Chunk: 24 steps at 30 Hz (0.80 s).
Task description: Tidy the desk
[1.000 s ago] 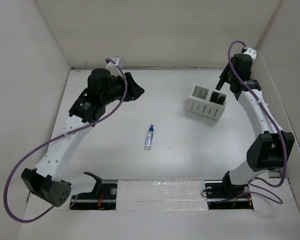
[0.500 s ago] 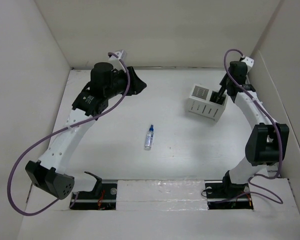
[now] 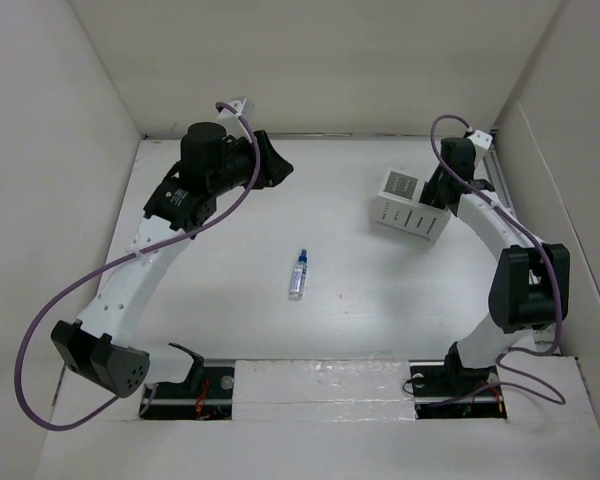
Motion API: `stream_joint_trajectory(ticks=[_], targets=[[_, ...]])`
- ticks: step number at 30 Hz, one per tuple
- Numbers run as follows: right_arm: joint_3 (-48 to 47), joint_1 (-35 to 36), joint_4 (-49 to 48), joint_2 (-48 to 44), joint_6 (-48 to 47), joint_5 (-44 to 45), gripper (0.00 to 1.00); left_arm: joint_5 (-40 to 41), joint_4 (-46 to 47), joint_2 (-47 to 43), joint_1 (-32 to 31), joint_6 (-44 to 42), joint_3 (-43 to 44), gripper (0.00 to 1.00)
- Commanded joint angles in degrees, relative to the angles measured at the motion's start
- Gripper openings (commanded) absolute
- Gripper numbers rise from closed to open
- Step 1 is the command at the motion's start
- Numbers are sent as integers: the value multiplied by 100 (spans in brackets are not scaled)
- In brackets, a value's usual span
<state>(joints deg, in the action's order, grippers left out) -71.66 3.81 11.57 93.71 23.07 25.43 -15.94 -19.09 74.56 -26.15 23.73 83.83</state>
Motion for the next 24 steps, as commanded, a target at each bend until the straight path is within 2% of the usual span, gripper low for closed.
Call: stream_joint_trajectory(ticks=[1,5,6,8,13,16,17,18,19,20,21,24], targets=[[73,164,-296,-371,101,296,33,13,90,-179,31,-88,177,38],[12,216,-68,-468,163,340,63,-5,28,-310,83,-87,90,38],[-6,216,-15,-555,163,331,67,4,28,-363,84,-79,55,38],[-85,216,73,-687,128,270,74,-58,28,-469,84,-44,-85,38],[-94,426,179,-1292,5,6,75,-233,124,-916,137,88,-586,38],[90,725,284,-1592,31,-275,55,-286,256,-1110,137,290,-1026,38],[152,848,328,-1758,48,-336,34,-321,274,-1180,137,386,-1175,38],[300,1119,328,-1847,48,-485,23,-348,283,-1198,137,405,-1237,39],[467,1409,337,-1970,92,-713,8,-444,309,-1251,137,466,-1325,38],[469,1412,337,-1971,92,-828,3,-445,310,-1251,137,466,-1343,38],[590,1716,354,-1962,119,-942,1,-479,310,-1269,137,484,-1352,38],[714,2227,337,-1734,215,-1443,0,-462,292,-1313,137,475,-1326,38]])
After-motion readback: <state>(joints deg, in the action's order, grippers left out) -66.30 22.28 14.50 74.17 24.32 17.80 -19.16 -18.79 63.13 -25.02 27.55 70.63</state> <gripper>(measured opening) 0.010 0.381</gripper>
